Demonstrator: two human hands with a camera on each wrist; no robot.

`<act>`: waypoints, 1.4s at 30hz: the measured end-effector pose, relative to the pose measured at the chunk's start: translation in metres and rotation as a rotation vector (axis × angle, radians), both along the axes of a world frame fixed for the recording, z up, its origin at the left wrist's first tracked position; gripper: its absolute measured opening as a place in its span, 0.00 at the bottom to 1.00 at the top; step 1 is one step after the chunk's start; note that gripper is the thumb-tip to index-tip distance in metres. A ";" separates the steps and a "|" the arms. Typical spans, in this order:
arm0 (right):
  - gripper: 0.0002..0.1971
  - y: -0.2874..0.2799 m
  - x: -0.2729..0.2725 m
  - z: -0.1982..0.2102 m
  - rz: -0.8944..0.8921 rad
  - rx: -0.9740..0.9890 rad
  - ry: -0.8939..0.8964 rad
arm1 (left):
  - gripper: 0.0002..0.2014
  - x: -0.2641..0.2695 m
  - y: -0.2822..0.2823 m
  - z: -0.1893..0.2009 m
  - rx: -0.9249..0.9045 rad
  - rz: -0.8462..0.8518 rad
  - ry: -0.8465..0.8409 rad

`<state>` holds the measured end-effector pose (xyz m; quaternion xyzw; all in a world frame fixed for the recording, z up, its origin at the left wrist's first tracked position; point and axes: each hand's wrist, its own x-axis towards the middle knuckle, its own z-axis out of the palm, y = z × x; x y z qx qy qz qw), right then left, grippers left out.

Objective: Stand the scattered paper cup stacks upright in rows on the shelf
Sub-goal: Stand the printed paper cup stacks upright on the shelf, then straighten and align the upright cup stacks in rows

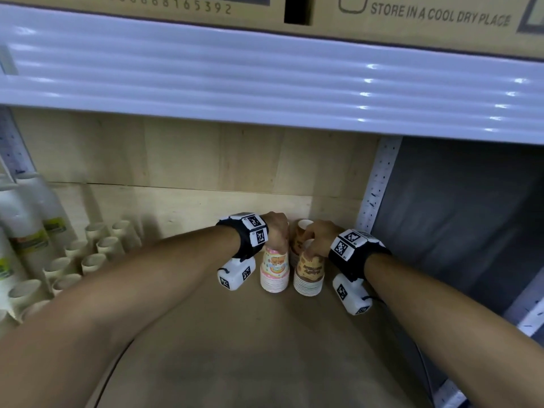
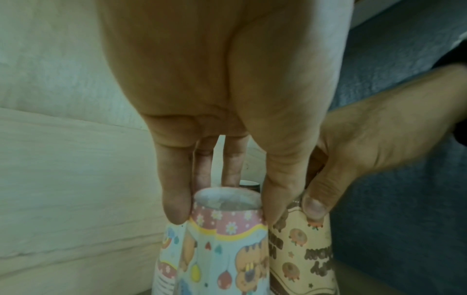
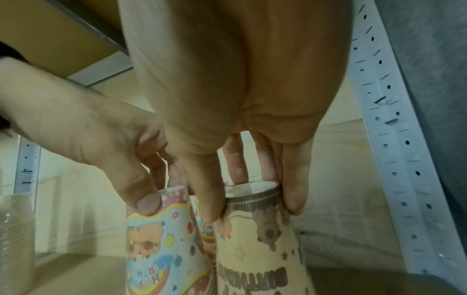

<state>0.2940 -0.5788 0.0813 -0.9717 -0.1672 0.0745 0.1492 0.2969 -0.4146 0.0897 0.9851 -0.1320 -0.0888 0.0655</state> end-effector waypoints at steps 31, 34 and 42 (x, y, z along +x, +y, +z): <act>0.11 0.015 0.000 0.015 -0.121 0.087 -0.170 | 0.20 -0.016 0.010 0.013 -0.151 0.014 -0.020; 0.17 0.031 -0.005 0.027 -0.107 0.088 -0.185 | 0.20 -0.025 0.024 0.026 -0.137 0.027 -0.040; 0.23 0.098 -0.017 0.037 -0.033 0.094 -0.192 | 0.18 -0.050 0.097 0.057 -0.096 0.125 -0.009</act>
